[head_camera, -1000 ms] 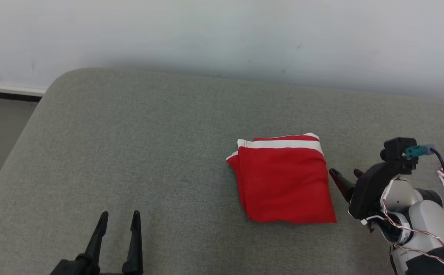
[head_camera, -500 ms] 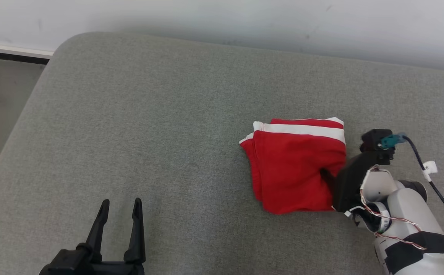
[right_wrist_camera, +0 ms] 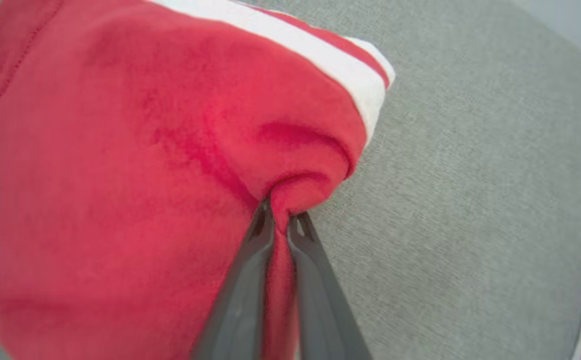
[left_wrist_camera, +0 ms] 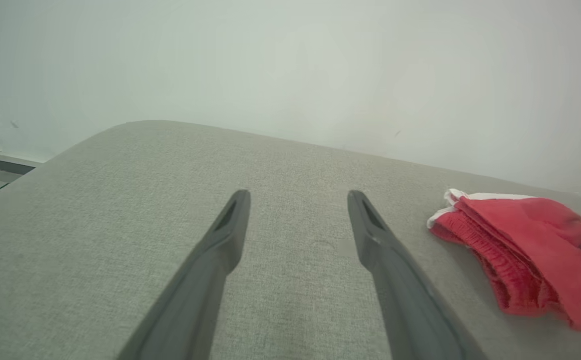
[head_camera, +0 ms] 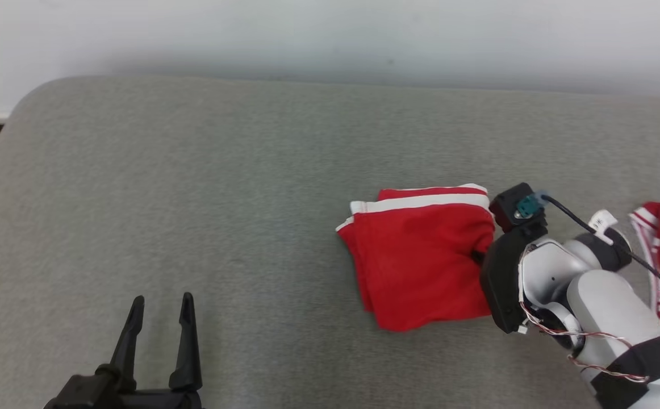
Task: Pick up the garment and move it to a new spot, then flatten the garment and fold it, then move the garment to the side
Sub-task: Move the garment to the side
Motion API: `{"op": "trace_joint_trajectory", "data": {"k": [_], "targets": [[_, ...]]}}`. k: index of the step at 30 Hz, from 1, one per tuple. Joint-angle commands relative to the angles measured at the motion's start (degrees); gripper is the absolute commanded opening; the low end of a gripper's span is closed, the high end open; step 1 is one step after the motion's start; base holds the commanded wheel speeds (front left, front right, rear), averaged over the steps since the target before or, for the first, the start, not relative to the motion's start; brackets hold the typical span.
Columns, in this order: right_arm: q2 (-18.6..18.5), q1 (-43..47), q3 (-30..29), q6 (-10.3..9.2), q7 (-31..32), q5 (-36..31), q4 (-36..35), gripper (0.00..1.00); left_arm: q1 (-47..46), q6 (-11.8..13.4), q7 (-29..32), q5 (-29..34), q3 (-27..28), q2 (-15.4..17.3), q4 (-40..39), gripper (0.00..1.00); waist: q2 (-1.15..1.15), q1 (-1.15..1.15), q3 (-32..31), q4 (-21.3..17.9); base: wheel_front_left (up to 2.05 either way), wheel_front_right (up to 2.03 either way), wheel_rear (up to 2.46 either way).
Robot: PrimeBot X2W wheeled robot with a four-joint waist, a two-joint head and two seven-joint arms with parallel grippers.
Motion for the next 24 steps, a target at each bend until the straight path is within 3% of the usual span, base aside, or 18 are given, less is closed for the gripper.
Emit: {"op": "trace_joint_trajectory", "data": {"k": [1,7,15,24], "targets": [[-2.4,-0.9,2.1,0.01,1.1,1.0,-2.0,0.0,0.6,0.0,0.0,0.5,0.4,0.1,-0.3,1.0,-0.01,0.0,-2.2,-5.6,0.0,0.0,0.0],[-10.2,-3.9,8.6,0.01,2.9,4.1,-8.2,0.0,0.3,-0.5,0.0,0.9,1.6,0.1,-0.7,1.0,-0.01,0.0,-2.2,-12.8,0.0,0.0,0.0],[-18.9,-7.2,12.1,0.01,-3.0,5.2,-7.9,0.0,-1.3,-1.3,0.0,1.9,2.5,0.1,-1.0,1.0,-0.01,0.0,-0.1,-19.3,0.0,0.0,0.0],[-24.8,-12.8,16.1,0.01,-12.9,5.1,1.8,0.0,-3.5,-2.7,0.0,3.5,1.9,0.1,-0.8,1.0,-0.01,0.0,2.2,-19.8,0.0,0.0,0.0]]}}
